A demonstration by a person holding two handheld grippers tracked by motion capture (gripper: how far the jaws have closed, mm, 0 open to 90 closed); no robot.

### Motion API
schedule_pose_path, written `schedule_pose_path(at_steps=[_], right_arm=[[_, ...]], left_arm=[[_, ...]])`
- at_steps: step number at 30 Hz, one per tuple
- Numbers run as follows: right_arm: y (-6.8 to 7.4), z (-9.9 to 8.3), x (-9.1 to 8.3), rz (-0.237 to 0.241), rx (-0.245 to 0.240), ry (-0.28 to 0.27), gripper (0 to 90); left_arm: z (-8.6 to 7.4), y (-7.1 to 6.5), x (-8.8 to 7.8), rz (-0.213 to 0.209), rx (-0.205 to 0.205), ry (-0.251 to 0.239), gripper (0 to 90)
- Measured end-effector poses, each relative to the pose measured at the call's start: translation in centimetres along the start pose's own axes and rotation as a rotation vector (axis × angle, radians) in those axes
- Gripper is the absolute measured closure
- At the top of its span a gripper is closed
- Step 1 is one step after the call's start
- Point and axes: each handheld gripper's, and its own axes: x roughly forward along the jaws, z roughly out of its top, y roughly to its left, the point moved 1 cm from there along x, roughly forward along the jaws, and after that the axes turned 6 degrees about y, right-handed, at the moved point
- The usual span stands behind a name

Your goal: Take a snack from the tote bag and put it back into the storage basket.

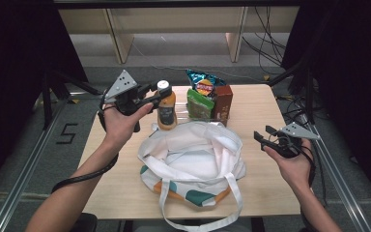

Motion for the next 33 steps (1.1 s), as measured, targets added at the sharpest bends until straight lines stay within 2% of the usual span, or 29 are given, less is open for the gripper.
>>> schedule_pose_path(at_steps=[3,4,5,13,15,20,22,23,26,27,28,33], right_arm=[[0.0,0.0,0.2,-0.010,0.000,-0.027,45.6],[0.0,0.0,0.0,0.003,0.000,-0.002,45.6],[0.0,0.0,0.0,0.002,0.000,-0.001,45.6],[0.0,0.0,0.0,0.004,-0.004,-0.002,45.6],[-0.2,0.1,0.1,0.001,-0.032,-0.011,45.6],[-0.3,0.1,0.2,0.011,-0.032,-0.011,45.6],[-0.3,0.1,0.1,0.004,-0.028,-0.011,45.6],[-0.4,0.1,0.2,-0.005,-0.043,-0.020,45.6],[-0.4,0.0,0.3,-0.016,-0.039,-0.040,45.6],[-0.4,0.1,0.3,-0.016,-0.039,-0.040,45.6],[-0.2,0.0,0.1,-0.013,-0.015,-0.029,45.6],[-0.1,0.0,0.2,-0.014,-0.014,-0.030,45.6]], left_arm=[[0.0,0.3,0.3,0.006,0.005,0.004,58.5],[0.0,0.3,0.3,0.008,0.002,0.005,58.5],[0.1,0.4,0.4,0.010,0.004,0.007,58.5],[0.1,1.1,1.0,0.018,0.012,0.012,58.5],[0.2,1.2,1.2,0.021,0.010,0.010,58.5],[0.3,1.4,1.6,0.023,0.016,0.009,58.6],[0.4,1.5,1.7,0.021,0.015,0.007,58.6],[0.4,1.5,1.8,0.021,0.019,0.009,58.6],[0.4,1.6,2.1,0.023,0.015,0.008,58.6],[0.4,1.6,2.2,0.023,0.012,0.007,58.5],[0.4,1.7,2.2,0.023,0.008,0.009,58.5],[0.2,2.1,2.6,0.024,-0.003,0.008,58.5]])
